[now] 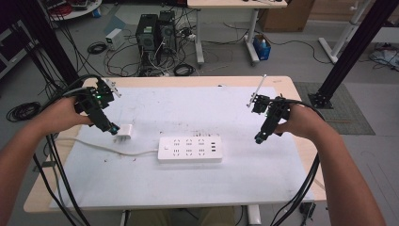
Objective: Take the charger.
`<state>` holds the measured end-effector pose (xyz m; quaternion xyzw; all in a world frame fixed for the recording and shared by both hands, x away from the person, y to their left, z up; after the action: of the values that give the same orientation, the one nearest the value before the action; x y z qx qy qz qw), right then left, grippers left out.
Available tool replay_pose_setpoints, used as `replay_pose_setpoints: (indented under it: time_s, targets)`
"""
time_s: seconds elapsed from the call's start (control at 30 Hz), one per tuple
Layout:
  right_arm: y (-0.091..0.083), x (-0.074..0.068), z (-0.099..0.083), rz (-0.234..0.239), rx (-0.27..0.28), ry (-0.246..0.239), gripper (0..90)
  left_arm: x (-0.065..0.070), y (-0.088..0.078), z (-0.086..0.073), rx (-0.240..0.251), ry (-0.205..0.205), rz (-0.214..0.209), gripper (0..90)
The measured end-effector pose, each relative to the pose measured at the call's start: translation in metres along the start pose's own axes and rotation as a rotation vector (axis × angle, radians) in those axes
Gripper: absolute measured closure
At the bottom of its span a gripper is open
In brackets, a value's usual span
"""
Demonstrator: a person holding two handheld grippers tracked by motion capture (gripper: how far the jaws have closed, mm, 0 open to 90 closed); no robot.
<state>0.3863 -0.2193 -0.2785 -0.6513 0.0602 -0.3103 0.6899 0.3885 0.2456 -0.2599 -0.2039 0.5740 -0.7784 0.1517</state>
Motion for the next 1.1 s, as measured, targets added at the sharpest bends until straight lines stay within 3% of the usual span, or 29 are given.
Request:
replay_pose_setpoints:
  time_s: [0.27, 0.33, 0.57, 0.7, 1.03, 1.1]
  targets:
    - [0.000, -0.002, 0.002, 0.001, 0.003, -0.006, 4.8, 0.004, -0.005, 0.000, 0.009, 0.002, 0.004, 1.7]
    - [0.000, -0.002, 0.002, 0.000, 0.004, -0.005, 4.8, 0.004, -0.005, 0.001, -0.003, -0.019, 0.007, 1.7]
    - [0.001, -0.002, 0.002, -0.003, 0.001, -0.006, 4.8, -0.004, -0.004, 0.004, 0.035, -0.147, -0.016, 1.6]
    - [0.002, -0.001, 0.002, -0.004, -0.004, 0.000, 4.8, -0.007, -0.001, 0.007, 0.043, -0.174, 0.007, 1.6]
    - [0.006, 0.000, 0.000, -0.011, -0.007, 0.002, 4.8, -0.023, 0.016, 0.009, 0.087, -0.365, 0.045, 1.6]
    - [0.006, 0.000, 0.000, -0.009, -0.006, 0.002, 4.8, -0.025, 0.018, 0.009, 0.081, -0.378, 0.046, 1.6]
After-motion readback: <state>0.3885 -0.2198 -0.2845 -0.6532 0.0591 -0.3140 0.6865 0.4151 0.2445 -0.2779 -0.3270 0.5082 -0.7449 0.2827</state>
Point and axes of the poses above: each handheld gripper's, and its own axes: y roughly forward along the jaws, z roughly out of its top, x roughly to its right, the point moved 1 cm from there along y, roughly forward along the jaws, and after that the axes turned 14 degrees about -z, right-handed, at the moved point
